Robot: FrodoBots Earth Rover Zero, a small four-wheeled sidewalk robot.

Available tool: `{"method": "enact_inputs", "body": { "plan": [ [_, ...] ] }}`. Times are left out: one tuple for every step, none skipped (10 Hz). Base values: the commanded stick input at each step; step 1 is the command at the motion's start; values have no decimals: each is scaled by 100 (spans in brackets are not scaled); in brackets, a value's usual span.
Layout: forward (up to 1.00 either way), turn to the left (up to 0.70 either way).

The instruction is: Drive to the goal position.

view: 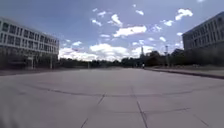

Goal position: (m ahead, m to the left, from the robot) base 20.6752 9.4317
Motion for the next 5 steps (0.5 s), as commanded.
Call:
{"method": "enact_inputs", "body": {
  "plan": [
    [70,4],
    [70,4],
    [70,4],
    [70,4],
    [70,4]
  ]
}}
